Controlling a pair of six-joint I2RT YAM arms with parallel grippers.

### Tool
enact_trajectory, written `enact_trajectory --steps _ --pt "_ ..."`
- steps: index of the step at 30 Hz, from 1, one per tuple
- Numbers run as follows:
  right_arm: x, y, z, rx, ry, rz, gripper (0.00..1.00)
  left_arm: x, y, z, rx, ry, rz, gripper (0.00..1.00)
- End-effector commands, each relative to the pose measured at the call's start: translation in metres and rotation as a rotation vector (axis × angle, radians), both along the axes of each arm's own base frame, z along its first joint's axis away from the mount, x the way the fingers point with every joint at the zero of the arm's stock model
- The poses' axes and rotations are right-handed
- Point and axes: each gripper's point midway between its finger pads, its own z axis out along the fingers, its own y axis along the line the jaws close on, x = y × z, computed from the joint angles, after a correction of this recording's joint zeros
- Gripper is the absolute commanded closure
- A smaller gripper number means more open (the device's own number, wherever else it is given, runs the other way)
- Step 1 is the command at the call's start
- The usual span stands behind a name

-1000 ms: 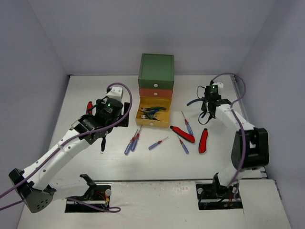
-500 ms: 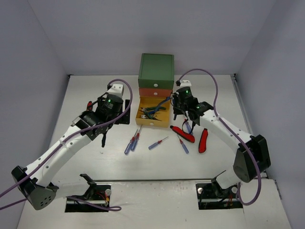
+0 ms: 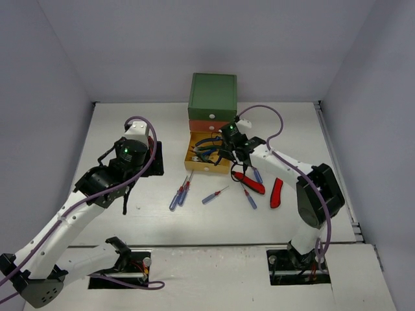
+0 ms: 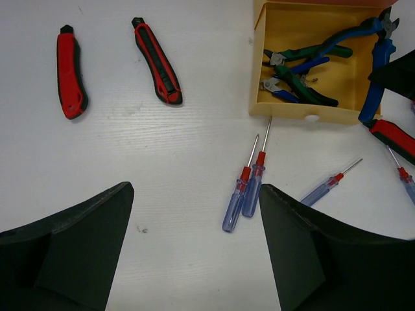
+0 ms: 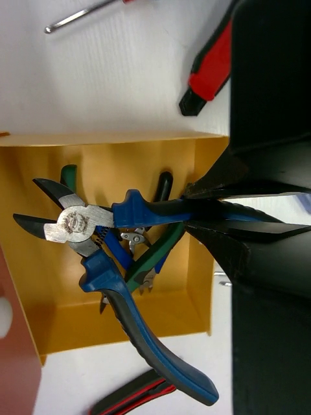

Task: Sort the tools into containers

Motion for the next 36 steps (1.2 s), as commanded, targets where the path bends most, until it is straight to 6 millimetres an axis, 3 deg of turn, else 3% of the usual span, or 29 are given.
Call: enact_trajectory --steps 1,13,15,19,25,31,36 --pt "0.034 0.021 0.044 0.201 -0.107 -0.189 1.00 -0.002 0.006 0.006 -0.018 -0.019 0.025 0.25" --pt "0.053 0.034 0.010 0.310 -0.027 -0.371 0.96 -0.008 0.015 0.007 -0.006 -0.032 0.035 0.25" --pt "0.054 0.036 0.007 0.317 -0.020 -0.375 0.91 -0.008 0.016 0.007 -0.006 -0.033 0.036 0.25" --pt "0.056 0.035 0.009 0.314 -0.030 -0.379 0.72 -0.010 0.018 0.005 -0.004 -0.032 0.037 0.25" --pt "0.060 0.037 0.031 0.286 -0.079 -0.313 0.48 -0.010 0.018 0.003 0.003 -0.027 0.035 0.25" --pt "0.042 0.043 0.066 0.127 -0.176 -0.046 0.48 -0.007 0.020 0.006 0.024 -0.031 0.037 0.25" --pt "0.005 0.043 0.057 -0.062 -0.208 0.160 0.49 -0.002 0.021 0.004 0.043 -0.022 0.044 0.25"
